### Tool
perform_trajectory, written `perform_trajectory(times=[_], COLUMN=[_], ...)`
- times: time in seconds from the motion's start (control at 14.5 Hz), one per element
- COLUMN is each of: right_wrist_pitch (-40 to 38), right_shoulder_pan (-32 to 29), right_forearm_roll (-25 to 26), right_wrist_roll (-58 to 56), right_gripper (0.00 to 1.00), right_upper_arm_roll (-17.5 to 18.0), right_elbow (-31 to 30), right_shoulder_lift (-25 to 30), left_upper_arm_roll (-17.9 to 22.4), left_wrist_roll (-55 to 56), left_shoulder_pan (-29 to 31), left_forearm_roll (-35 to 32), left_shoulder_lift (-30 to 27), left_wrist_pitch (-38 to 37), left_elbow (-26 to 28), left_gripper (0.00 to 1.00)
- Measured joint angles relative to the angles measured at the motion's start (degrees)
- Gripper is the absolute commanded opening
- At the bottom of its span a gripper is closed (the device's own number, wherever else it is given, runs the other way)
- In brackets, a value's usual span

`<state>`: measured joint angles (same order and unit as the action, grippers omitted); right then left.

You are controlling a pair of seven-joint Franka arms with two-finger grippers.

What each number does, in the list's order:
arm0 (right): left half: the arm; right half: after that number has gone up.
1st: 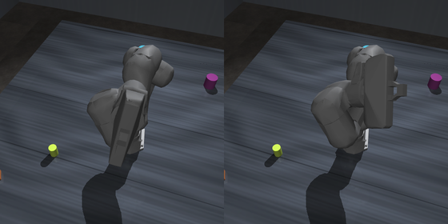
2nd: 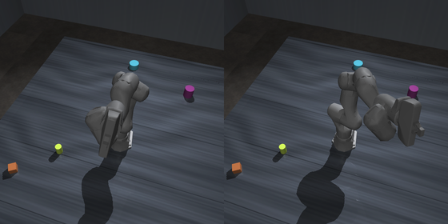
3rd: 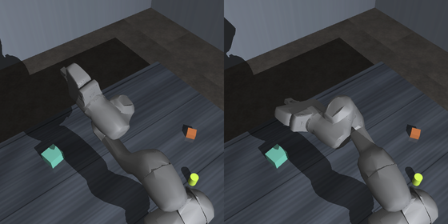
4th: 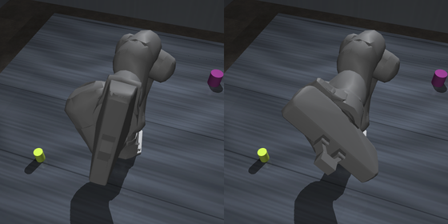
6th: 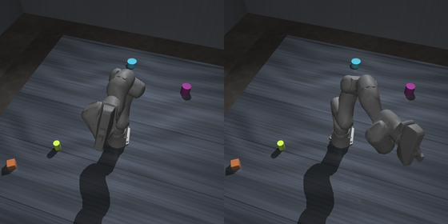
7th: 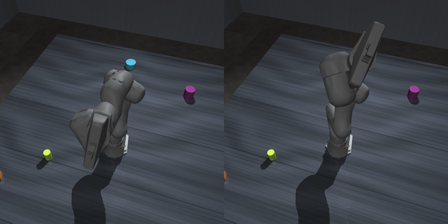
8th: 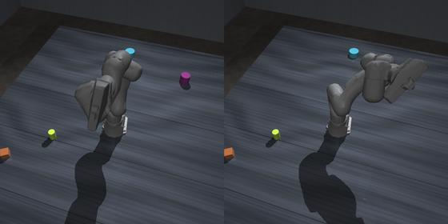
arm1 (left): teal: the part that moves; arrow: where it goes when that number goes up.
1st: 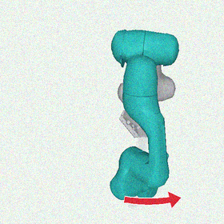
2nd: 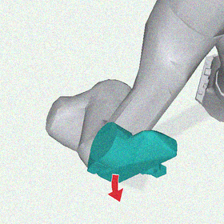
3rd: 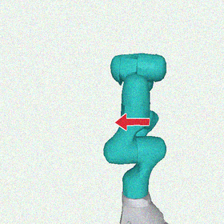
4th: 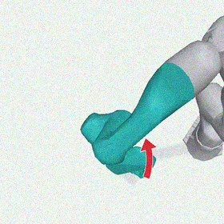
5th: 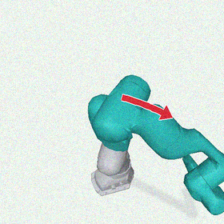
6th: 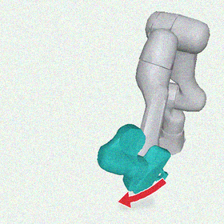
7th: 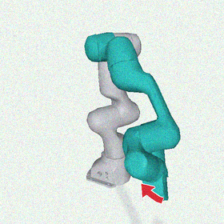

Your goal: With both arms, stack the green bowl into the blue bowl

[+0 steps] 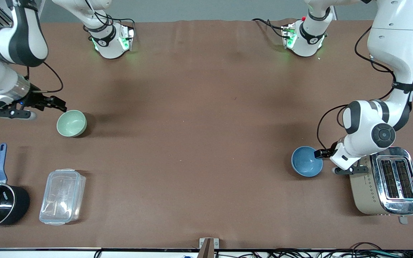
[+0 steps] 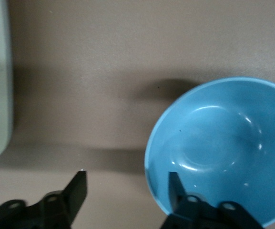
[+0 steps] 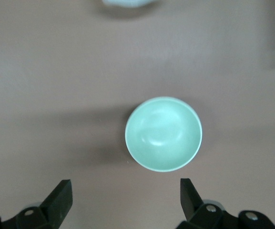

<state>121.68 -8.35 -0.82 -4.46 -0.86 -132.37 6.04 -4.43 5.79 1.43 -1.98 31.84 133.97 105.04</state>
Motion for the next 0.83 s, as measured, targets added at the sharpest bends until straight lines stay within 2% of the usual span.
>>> perform_trajectory(times=[0.14, 0.21, 0.28, 0.34, 0.41, 0.62, 0.83], right_wrist_pitch=[0.6, 1.3, 2.3, 3.8, 6.2, 13.7, 17.7], right_shoulder_pan=[-1.4, -2.5, -3.8, -5.1, -6.5, -10.9, -12.5], right_forearm_roll=[0.0, 0.0, 0.0, 0.0, 0.0, 0.0, 0.0], right_wrist_roll=[-0.4, -0.7, -1.6, -2.9, -4.8, -10.7, -12.1], right_gripper=[0.99, 0.99, 0.99, 0.99, 0.99, 0.98, 0.95], right_upper_arm_roll=[-0.1, -0.1, -0.2, -0.3, -0.3, -0.4, -0.4], right_elbow=[-1.7, -2.0, -2.0, -2.1, -2.2, -2.3, -2.3], right_shoulder_lift=[-1.5, -2.6, -3.9, -5.3, -7.0, -13.6, -19.7], left_upper_arm_roll=[-0.2, -0.3, -0.4, -0.5, -0.7, -1.9, -4.1], left_wrist_roll=[0.3, 0.5, 0.7, 0.7, 0.7, 0.7, 1.2], left_shoulder_pan=[-0.2, -0.2, -0.3, -0.3, -0.3, -0.5, -1.6], left_forearm_roll=[0.1, 0.2, 0.3, 0.7, 1.3, 1.9, 2.1], left_shoulder_lift=[0.8, 1.3, 1.7, 2.2, 2.6, 2.7, 1.7], left_wrist_pitch=[0.4, 0.4, 0.4, 0.5, 0.5, 0.5, -0.5], left_elbow=[-0.5, -0.8, -1.2, -1.7, -2.3, -4.1, -5.1], left_gripper=[0.34, 0.19, 0.09, 0.04, 0.01, 0.00, 0.00])
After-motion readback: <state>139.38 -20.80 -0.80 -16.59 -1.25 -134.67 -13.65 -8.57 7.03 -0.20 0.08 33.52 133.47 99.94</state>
